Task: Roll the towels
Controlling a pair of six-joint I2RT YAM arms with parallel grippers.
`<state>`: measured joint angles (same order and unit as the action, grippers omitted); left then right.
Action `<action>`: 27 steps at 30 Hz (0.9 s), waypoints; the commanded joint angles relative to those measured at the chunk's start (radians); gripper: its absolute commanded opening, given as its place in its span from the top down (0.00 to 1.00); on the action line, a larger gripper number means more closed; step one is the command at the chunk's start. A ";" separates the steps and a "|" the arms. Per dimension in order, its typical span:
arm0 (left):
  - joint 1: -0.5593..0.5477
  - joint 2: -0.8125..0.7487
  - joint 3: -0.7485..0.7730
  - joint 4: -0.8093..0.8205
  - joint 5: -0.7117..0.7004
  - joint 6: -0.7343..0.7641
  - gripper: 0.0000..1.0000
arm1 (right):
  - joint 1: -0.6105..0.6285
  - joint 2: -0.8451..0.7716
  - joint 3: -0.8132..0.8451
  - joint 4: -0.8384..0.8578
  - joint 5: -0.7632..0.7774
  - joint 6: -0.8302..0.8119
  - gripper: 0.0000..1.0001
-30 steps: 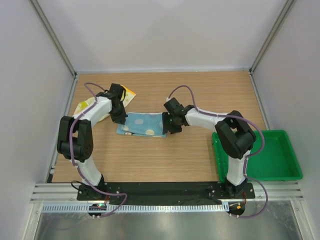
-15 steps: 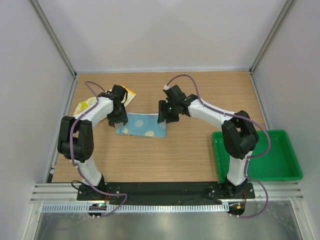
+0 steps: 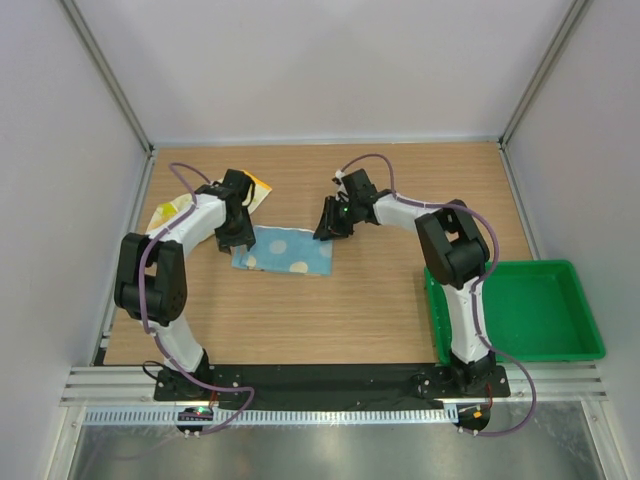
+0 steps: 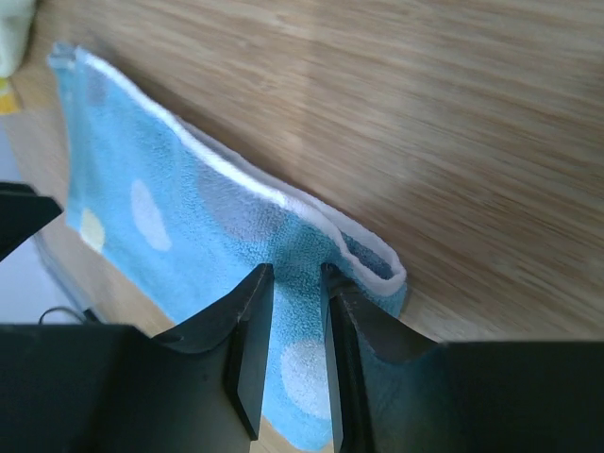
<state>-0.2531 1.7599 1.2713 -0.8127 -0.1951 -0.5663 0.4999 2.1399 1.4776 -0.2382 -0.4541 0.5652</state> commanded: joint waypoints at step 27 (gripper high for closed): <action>-0.053 -0.141 0.008 -0.003 -0.133 0.051 0.54 | 0.060 -0.443 -0.589 0.120 0.095 0.139 0.66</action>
<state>-0.2680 1.7073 1.2716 -0.8272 -0.2424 -0.5434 0.5152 1.7752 0.8955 -0.0185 -0.4267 0.7033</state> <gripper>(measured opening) 0.461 0.338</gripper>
